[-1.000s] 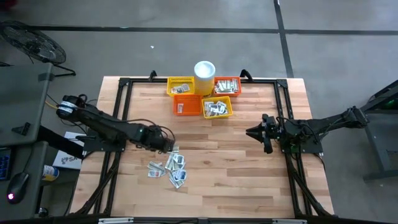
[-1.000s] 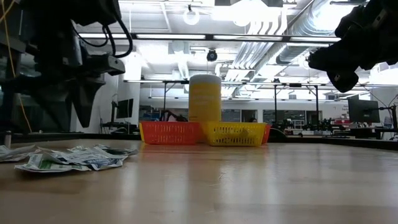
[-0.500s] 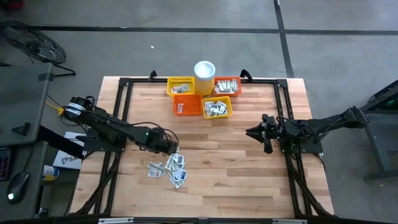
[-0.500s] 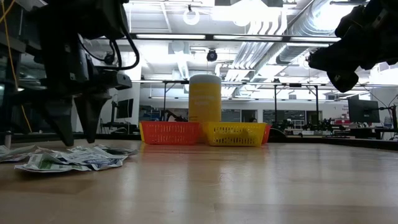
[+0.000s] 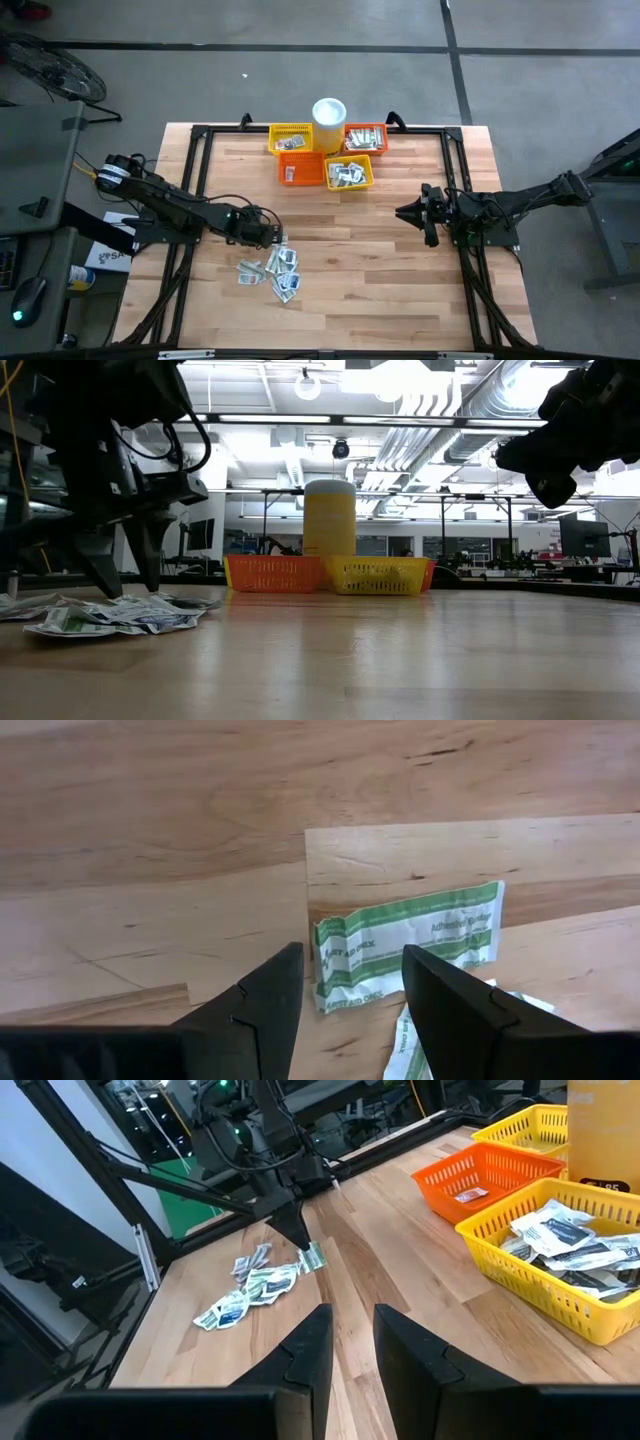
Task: Pick & Place First Aid Supplies
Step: Put the green bandage pack into the top orange basket
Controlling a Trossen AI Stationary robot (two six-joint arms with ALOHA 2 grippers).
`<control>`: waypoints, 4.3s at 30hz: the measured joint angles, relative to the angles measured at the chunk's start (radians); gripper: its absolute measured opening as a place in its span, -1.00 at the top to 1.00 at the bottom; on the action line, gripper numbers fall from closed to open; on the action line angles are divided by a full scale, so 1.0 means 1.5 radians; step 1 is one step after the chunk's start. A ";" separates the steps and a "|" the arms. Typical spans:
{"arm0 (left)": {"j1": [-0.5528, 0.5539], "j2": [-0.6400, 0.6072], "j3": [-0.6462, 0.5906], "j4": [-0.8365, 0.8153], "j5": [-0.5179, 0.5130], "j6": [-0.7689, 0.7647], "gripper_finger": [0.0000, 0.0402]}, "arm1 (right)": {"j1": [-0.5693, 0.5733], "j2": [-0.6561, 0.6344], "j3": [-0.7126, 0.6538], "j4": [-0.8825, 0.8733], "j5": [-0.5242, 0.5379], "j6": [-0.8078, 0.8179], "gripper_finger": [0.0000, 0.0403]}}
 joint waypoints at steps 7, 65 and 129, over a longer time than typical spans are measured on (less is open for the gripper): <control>0.001 0.004 0.005 0.022 0.011 0.008 0.18 | 0.000 0.000 0.000 -0.002 0.000 0.007 0.65; 0.000 -0.076 0.045 0.044 -0.272 0.277 1.00 | 0.000 0.000 0.000 0.003 0.020 0.077 0.65; 0.083 -0.078 0.152 0.413 -0.374 0.916 1.00 | -0.197 0.756 0.406 0.395 -0.175 -0.138 0.03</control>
